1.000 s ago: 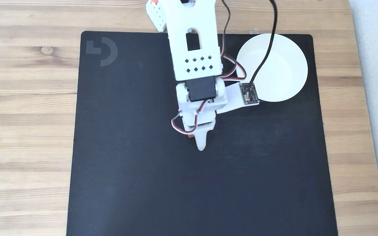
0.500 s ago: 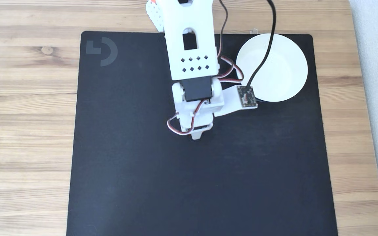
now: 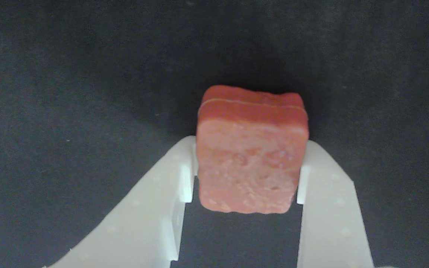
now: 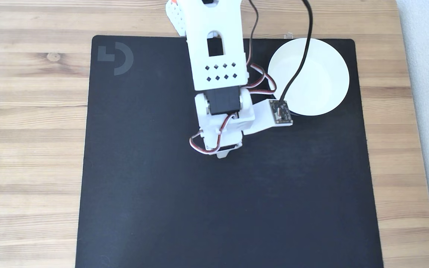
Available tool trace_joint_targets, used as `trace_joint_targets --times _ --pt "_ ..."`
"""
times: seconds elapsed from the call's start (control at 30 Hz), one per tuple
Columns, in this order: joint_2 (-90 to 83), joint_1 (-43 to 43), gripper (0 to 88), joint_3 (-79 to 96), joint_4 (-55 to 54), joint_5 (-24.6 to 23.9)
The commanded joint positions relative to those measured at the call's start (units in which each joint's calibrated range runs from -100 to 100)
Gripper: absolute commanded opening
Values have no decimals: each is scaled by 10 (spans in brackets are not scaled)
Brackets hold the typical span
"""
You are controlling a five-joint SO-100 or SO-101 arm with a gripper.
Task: Pick up the toy and place it on the plate
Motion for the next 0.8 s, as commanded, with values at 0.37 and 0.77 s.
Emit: trace_joint_targets --times 0.37,0.77 --pt "-253 -72 26 -26 -30 -166" --pt "-491 -281 26 268 -137 -317"
